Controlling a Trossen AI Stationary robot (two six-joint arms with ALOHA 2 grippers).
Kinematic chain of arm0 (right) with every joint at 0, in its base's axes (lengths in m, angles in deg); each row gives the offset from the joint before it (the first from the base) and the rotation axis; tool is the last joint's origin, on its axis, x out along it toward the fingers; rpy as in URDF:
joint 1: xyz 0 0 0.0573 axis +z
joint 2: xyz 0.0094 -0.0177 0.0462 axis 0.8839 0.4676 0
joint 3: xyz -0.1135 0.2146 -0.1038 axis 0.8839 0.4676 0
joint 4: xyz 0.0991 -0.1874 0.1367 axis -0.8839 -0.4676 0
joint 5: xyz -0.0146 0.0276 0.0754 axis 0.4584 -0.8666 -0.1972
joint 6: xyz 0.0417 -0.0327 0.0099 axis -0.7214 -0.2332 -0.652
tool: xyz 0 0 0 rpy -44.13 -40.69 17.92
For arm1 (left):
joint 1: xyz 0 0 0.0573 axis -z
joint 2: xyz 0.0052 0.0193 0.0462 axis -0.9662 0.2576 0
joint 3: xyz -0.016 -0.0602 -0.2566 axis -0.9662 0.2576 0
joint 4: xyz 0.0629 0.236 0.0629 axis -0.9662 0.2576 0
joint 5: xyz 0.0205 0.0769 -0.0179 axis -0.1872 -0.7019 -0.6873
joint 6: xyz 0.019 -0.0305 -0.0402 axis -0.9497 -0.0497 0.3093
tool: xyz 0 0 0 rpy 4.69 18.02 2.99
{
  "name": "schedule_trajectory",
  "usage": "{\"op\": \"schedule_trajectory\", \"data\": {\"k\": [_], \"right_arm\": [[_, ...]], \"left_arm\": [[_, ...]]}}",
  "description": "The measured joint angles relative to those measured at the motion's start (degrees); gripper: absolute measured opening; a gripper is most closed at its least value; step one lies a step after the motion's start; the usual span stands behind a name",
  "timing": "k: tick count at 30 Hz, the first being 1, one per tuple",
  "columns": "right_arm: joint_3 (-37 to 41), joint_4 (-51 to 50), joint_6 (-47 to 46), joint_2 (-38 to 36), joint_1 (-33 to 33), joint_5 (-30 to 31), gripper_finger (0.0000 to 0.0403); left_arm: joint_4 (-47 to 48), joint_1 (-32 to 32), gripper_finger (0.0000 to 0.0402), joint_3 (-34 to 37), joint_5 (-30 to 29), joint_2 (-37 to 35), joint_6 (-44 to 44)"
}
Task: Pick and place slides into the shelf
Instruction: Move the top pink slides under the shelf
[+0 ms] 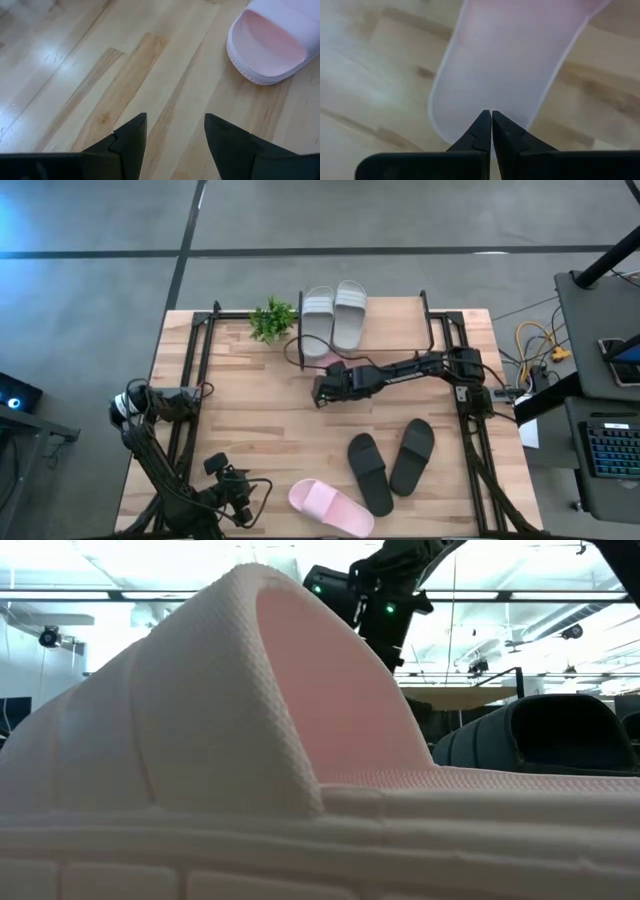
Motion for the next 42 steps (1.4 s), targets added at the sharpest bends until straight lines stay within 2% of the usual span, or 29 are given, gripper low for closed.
{"op": "schedule_trajectory", "data": {"k": [9, 19, 25, 32, 38, 42], "right_arm": [[4.39, 1.83, -0.83, -0.28, 0.01, 0.85, 0.0009], [2.01, -4.89, 2.65, 0.07, -1.5, 10.46, 0.0009], [1.39, -0.97, 3.67, -0.13, -1.67, 9.32, 0.0009], [-1.92, 3.61, 10.1, -0.33, -0.73, 4.69, 0.0009], [-3.7, -8.86, 8.92, -1.74, -0.42, 8.88, 0.0009], [-2.16, -13.84, 5.77, -2.54, -0.4, 9.05, 0.0009]], "left_arm": [[-1.12, -0.02, 0.0184, 1.65, 0.02, 0.02, 0.12], [-2.22, -0.04, 0.0184, 2.76, 0.12, 0.04, 0.15], [-2.38, -0.04, 0.0184, 3.18, 0.1, 0.04, 0.07], [-2.41, -0.04, 0.0184, 3.81, 0.13, 0.04, 0.02], [-2.8, -0.04, 0.0184, 3.84, 1.11, 0.04, 0.03], [-3.11, -0.04, 0.0184, 3.81, 1.48, 0.04, 0.07]]}}
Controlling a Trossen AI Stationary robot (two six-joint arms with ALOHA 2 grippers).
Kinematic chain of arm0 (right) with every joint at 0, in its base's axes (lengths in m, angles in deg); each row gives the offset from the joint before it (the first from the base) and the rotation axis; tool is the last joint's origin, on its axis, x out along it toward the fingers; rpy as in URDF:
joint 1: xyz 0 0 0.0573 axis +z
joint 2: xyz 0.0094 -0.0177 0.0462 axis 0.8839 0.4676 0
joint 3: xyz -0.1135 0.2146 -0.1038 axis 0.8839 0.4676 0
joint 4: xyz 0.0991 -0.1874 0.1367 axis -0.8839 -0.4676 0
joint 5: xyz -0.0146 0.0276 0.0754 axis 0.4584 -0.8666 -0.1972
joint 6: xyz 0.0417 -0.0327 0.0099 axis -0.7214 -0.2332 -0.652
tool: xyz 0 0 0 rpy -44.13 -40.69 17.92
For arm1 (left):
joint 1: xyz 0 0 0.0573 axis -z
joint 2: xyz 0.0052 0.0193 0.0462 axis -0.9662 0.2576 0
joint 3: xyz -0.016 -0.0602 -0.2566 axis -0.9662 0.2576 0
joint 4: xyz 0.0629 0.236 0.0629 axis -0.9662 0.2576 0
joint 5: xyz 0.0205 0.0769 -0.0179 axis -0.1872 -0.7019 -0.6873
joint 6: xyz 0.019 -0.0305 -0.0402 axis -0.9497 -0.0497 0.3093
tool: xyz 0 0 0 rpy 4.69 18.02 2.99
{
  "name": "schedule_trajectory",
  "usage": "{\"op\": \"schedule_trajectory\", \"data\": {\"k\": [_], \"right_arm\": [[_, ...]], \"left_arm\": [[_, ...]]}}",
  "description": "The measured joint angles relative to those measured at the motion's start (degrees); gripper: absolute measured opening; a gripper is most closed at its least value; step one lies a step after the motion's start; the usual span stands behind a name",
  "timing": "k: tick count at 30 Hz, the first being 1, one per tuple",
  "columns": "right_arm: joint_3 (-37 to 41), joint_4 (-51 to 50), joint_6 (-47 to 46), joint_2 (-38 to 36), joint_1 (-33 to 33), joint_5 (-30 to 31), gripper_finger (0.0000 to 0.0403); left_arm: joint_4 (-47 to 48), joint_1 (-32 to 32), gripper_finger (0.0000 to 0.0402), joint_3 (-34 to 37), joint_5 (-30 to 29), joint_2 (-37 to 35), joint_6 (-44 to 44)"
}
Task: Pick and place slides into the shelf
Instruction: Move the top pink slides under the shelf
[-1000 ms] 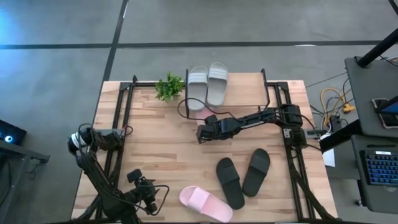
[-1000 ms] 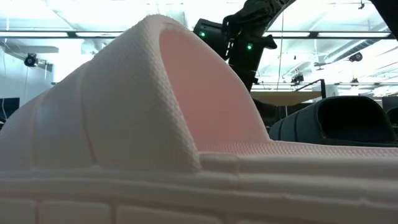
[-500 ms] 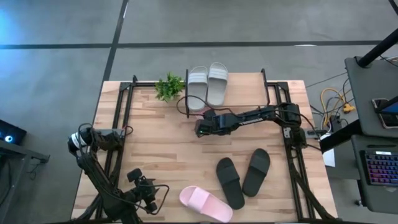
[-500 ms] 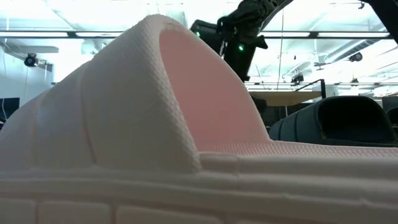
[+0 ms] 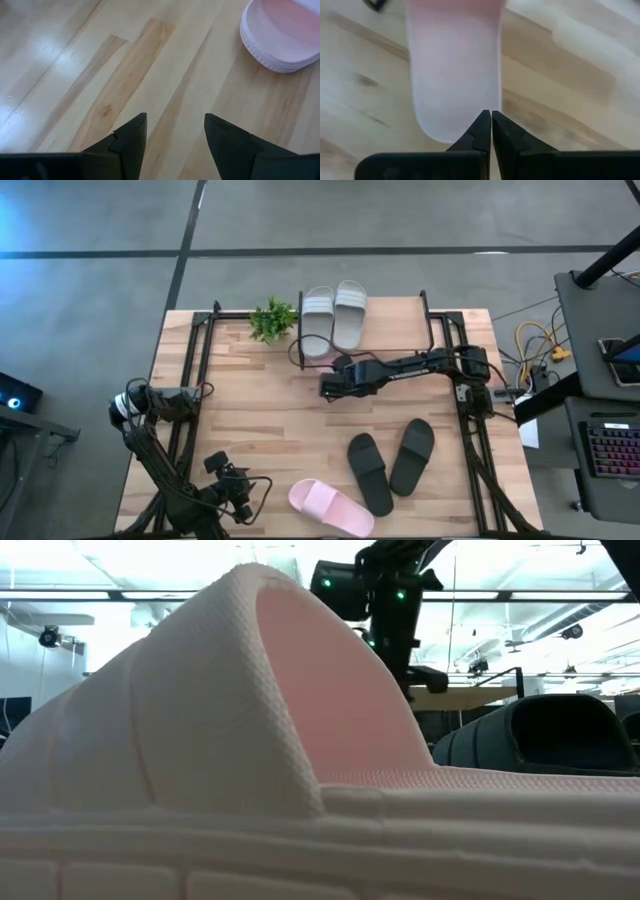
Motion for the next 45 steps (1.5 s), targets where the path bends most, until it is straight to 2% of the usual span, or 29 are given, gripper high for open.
{"op": "schedule_trajectory", "data": {"k": [10, 34, 41, 45], "right_arm": [[3.28, 1.51, -2.27, 0.99, -0.58, -1.32, 0.0009], [3.82, 19.35, 8.74, 1.49, -1.58, -2.87, 0.0009], [3.23, 12.82, 7.67, 0.09, -0.51, -3.38, 0.0009], [3.71, 6.27, 5.62, -0.25, 0.85, -6.77, 0.0009]], "left_arm": [[-1.1, 0.0, 0.0184, 0.0, 0.09, 0.0, 0.04], [-1.4, -0.02, 0.0184, 0.02, 0.08, 0.0, 0.09], [-1.38, -0.02, 0.0184, 0.02, 0.09, 0.0, 0.09], [-1.33, -0.02, 0.0184, 0.02, 0.09, 0.0, 0.0]]}}
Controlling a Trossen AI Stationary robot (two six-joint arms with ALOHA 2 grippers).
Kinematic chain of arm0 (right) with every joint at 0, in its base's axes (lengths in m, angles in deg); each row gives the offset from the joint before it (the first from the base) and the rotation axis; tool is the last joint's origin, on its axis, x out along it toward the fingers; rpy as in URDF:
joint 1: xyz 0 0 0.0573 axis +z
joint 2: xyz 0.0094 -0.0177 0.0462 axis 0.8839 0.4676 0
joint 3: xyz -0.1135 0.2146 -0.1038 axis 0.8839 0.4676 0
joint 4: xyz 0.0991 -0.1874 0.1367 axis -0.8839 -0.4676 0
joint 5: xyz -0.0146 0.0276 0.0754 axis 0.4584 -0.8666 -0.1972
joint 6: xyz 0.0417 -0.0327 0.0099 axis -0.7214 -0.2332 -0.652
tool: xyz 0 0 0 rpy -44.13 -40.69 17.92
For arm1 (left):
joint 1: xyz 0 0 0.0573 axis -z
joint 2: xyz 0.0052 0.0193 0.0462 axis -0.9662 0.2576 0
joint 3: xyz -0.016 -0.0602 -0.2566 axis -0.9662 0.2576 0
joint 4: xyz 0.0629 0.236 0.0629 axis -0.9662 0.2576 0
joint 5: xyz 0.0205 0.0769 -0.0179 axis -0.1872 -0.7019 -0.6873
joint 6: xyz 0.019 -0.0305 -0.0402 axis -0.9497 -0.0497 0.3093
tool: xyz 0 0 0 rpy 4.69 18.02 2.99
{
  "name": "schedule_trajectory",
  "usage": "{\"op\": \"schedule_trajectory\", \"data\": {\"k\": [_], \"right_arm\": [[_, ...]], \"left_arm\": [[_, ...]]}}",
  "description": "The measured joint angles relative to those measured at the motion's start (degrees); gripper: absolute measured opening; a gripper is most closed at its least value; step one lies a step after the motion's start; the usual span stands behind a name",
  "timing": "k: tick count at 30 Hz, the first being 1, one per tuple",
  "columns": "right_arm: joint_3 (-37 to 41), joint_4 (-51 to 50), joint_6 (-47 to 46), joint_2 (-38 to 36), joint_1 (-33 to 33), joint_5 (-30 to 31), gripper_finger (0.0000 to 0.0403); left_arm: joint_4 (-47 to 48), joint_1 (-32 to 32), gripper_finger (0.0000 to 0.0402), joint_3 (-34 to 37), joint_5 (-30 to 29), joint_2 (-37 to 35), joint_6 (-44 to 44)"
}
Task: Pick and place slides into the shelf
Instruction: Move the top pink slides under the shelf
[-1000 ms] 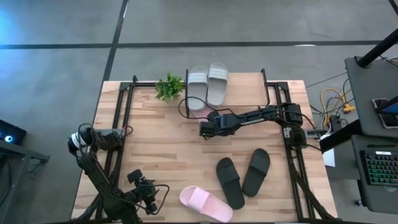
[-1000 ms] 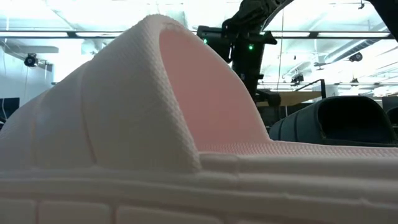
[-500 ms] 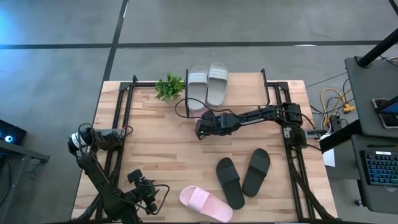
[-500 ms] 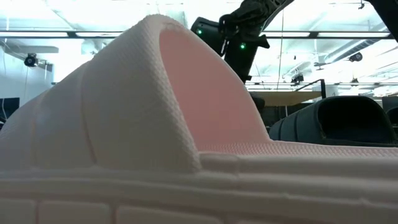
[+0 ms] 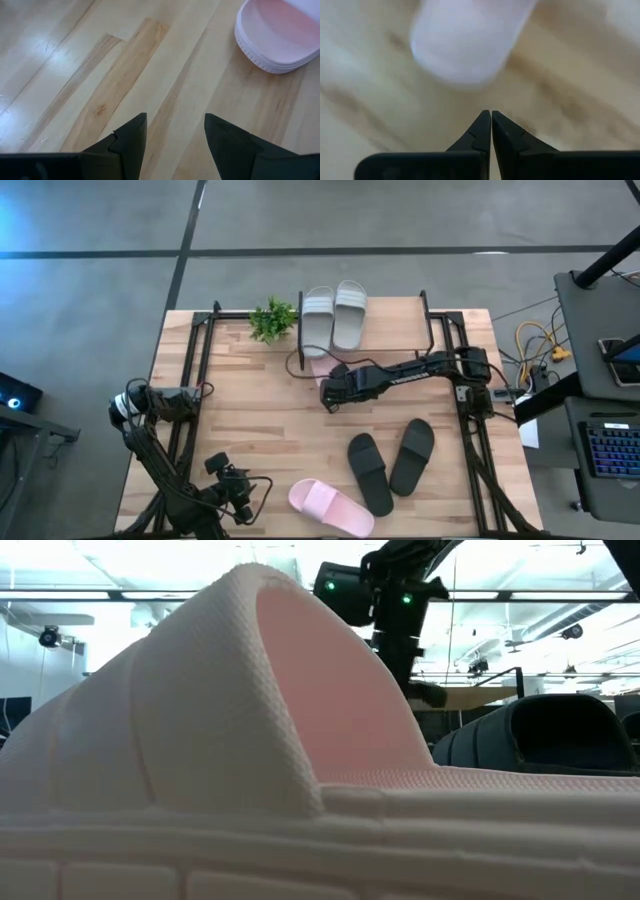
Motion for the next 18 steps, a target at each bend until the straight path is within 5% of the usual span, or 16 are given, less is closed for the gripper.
{"op": "schedule_trajectory", "data": {"k": [10, 18], "right_arm": [[0.13, 7.38, 1.91, 4.88, -2.12, -5.05, 0.0009], [-1.74, 10.02, 5.88, 5.92, -4.18, -1.09, 0.0009]], "left_arm": [[0.24, 0.0, 0.0184, 0.44, 0.0, 0.0, -0.03], [-0.03, 0.0, 0.0184, 0.7, 0.11, 0.0, 0.01]]}}
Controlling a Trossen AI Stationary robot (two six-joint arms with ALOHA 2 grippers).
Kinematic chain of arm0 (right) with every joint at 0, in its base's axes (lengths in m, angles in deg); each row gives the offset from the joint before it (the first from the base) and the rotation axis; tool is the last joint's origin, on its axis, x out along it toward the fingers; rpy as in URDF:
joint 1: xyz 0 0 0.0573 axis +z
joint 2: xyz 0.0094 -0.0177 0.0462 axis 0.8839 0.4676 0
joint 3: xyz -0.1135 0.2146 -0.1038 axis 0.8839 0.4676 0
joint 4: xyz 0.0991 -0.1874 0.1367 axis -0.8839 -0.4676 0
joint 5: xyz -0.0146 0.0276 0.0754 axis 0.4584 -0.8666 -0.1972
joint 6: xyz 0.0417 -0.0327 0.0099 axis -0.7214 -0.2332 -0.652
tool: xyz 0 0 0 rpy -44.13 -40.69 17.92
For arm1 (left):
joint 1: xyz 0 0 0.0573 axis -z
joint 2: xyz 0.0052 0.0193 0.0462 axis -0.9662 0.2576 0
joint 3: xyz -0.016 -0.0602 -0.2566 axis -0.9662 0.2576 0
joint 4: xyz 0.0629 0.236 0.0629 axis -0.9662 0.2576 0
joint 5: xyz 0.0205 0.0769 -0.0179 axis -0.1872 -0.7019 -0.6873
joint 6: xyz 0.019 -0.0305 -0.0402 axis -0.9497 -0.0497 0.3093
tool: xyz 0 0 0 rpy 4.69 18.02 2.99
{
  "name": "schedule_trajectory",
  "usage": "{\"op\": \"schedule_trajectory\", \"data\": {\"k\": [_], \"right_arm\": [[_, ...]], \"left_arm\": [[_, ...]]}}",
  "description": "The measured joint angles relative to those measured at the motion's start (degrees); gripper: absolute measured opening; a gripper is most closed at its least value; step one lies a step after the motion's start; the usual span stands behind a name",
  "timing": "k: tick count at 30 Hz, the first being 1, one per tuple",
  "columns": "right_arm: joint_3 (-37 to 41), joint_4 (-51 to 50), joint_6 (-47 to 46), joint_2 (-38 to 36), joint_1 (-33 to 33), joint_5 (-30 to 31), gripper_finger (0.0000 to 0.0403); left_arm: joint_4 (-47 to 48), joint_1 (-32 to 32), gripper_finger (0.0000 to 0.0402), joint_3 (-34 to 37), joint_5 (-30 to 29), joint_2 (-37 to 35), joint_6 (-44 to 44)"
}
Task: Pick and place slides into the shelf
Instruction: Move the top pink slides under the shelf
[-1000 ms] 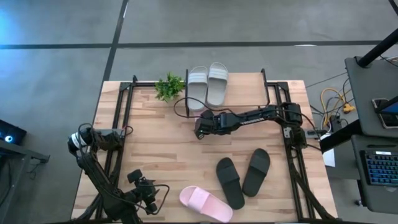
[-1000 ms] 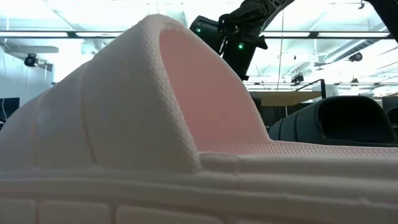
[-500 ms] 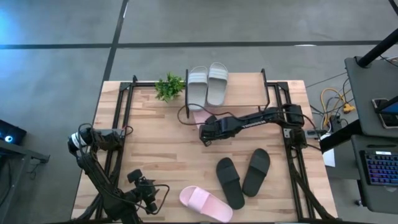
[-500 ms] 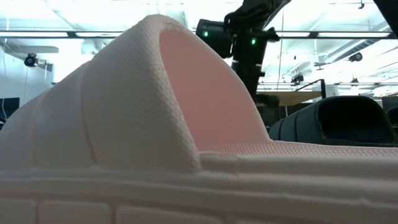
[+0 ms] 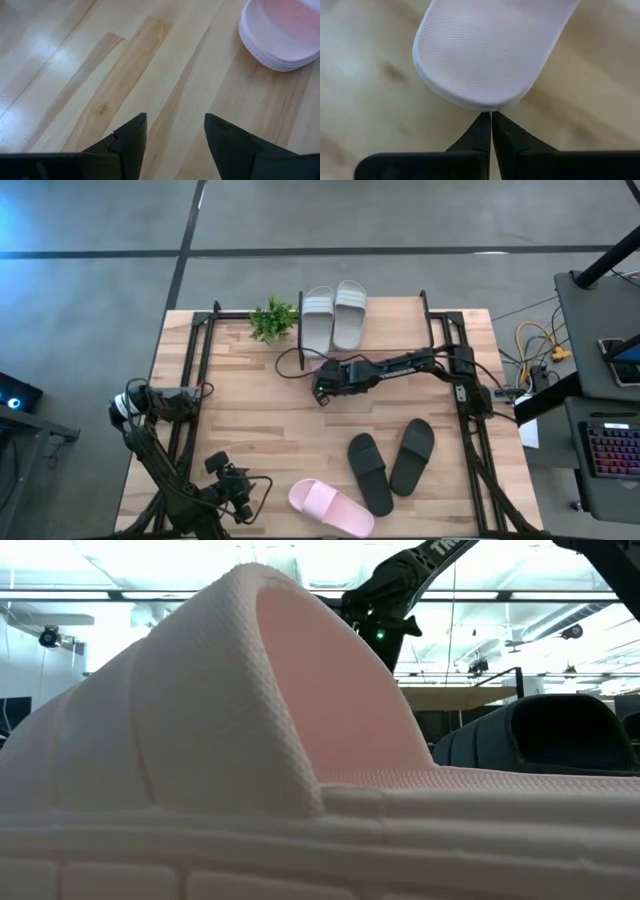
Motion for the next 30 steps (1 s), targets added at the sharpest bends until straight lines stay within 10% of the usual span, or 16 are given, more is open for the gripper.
{"op": "schedule_trajectory", "data": {"k": [30], "right_arm": [[-0.14, 7.64, 6.91, 0.0, -0.48, -3.04, 0.0009]], "left_arm": [[-0.04, -0.39, 0.0184, 0.99, -0.12, -0.02, 0.11]]}}
